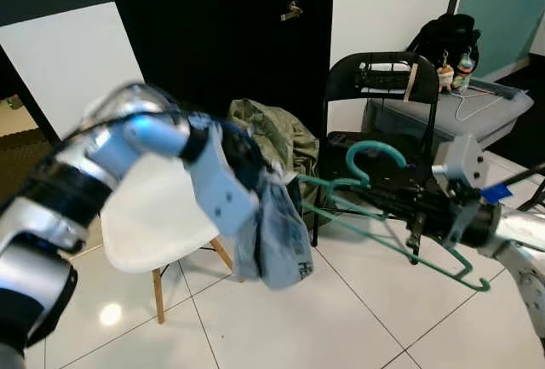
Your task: Hang hanger
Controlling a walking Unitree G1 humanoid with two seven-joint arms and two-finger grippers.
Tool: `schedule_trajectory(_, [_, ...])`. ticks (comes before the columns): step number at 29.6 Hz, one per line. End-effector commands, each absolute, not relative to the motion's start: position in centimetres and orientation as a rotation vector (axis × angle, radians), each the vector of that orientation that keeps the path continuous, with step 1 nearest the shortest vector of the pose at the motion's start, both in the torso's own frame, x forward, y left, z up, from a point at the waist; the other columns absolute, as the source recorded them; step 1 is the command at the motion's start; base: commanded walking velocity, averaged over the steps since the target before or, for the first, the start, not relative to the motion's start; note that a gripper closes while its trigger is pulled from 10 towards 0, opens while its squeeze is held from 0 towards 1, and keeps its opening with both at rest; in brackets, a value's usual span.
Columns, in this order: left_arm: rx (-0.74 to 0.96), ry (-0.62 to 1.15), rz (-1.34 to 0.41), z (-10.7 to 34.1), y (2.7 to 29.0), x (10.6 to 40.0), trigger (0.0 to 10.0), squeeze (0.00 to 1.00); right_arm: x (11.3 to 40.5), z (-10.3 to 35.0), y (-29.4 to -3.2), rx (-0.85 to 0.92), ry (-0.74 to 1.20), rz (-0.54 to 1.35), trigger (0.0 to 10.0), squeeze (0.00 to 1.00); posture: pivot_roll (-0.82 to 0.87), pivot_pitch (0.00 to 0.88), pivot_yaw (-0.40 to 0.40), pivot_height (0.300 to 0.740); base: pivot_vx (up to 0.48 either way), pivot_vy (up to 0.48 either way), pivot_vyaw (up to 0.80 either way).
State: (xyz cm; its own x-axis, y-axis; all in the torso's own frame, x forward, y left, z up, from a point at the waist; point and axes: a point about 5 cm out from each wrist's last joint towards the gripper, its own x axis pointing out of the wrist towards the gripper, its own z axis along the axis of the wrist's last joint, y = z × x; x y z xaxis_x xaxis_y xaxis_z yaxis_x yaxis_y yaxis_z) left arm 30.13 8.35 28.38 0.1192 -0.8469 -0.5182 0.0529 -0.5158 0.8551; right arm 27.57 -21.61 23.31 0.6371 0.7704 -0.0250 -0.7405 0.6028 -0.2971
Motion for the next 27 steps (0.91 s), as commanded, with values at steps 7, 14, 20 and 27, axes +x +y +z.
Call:
schedule_trajectory(7, [1.507, -0.994, -1.401, 30.1, 6.0, 29.6, 10.0, 0.0, 27.9, 22.6, -20.0, -0.267, -0.113, 0.903, 10.0, 0.0, -0.05, 0.0, 0.111, 0.74, 0.0, 0.0, 0.0])
schedule_trajectory(14, [1.506, -1.042, -1.174, 32.6, 5.4, 31.1, 10.0, 0.0, 27.3, 21.6, -18.2, -0.254, -0.089, 0.996, 10.0, 0.0, -0.06, 0.0, 0.115, 0.74, 0.0, 0.0, 0.0])
schedule_trajectory(20, [1.532, -1.019, -1.094, 33.3, 5.7, 31.7, 10.0, 0.0, 27.2, 21.5, -17.9, -0.239, -0.101, 0.985, 10.0, 0.0, -0.06, 0.0, 0.118, 0.74, 0.0, 0.0, 0.0])
schedule_trajectory(27, [1.504, -1.031, -1.134, 33.0, 5.3, 31.3, 10.0, 0.0, 27.6, 21.6, -17.9, -0.228, -0.121, 0.948, 10.0, 0.0, -0.05, 0.0, 0.118, 0.74, 0.0, 0.0, 0.0])
